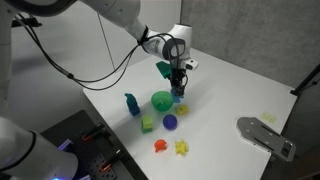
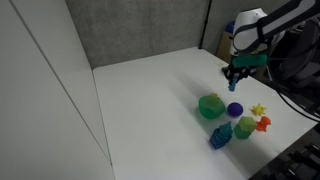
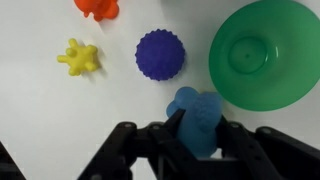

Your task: Put the blue object inside the bowl

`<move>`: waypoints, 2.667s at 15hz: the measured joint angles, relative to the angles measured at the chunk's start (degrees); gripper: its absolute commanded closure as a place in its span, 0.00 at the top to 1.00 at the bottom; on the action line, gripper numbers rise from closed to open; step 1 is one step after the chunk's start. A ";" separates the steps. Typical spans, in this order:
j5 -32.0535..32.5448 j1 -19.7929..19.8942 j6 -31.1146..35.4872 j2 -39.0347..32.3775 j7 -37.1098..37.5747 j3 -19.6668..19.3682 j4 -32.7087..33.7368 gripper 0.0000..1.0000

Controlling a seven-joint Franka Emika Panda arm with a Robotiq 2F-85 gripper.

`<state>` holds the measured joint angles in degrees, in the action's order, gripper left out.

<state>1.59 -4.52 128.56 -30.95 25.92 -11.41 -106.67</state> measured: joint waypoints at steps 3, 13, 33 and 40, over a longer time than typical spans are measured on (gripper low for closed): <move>1.83 -3.05 0.00 1.08 1.48 1.54 -3.00 0.11; 5.98 -5.97 -0.31 1.27 4.47 2.11 -5.19 1.00; 0.38 4.60 -26.33 35.89 -15.84 4.49 -7.75 1.00; -0.26 4.89 -26.28 53.41 -19.84 5.53 -16.35 1.00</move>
<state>1.33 0.37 102.28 22.46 6.07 -5.88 -123.03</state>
